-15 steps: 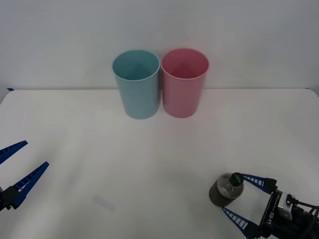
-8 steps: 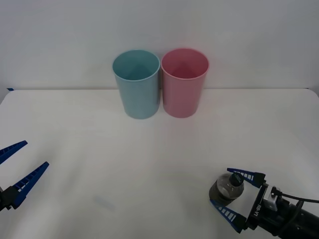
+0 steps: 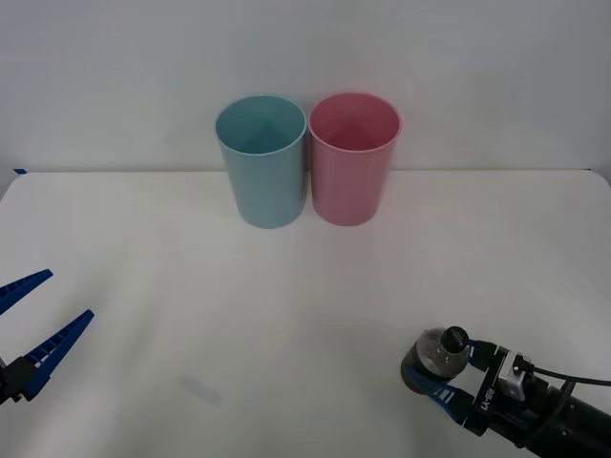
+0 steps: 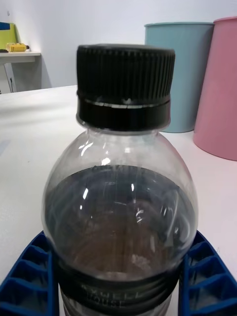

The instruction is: Grasp the object on the table and drop it into the matching bin: aluminum can to the light blue bin, PET bottle to the pink bin.

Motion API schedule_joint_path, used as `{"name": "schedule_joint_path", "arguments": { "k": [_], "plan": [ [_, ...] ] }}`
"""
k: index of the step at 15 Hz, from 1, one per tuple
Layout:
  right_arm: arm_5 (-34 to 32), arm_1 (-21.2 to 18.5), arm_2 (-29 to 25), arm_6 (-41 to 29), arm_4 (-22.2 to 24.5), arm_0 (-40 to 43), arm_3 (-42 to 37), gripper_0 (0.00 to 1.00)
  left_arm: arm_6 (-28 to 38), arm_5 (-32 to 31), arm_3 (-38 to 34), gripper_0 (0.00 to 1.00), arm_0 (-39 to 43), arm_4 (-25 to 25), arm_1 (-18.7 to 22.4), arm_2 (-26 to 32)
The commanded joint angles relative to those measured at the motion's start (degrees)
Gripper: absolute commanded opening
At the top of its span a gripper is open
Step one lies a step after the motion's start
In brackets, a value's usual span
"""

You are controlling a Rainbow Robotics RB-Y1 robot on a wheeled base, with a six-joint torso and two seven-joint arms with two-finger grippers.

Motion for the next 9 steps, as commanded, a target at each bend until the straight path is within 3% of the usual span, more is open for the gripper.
{"name": "schedule_joint_path", "arguments": {
  "k": [1, 6, 9],
  "plan": [
    [-0.02, 0.00, -0.03, -0.33, -0.04, -0.09, 0.00, 0.00, 0.00, 0.00, 0.00, 1.00, 0.00, 0.00, 0.00, 0.00],
    [-0.02, 0.00, -0.03, -0.86, -0.83, -0.18, -0.18, 0.00, 0.00, 0.00, 0.00, 1.00, 0.00, 0.00, 0.00, 0.00],
    [0.68, -0.62, -0.47, -4.28, -1.01, 1.67, -4.31, 0.00, 0.00, 0.00, 0.00, 1.00, 0.00, 0.00, 0.00, 0.00]
  ]
}}
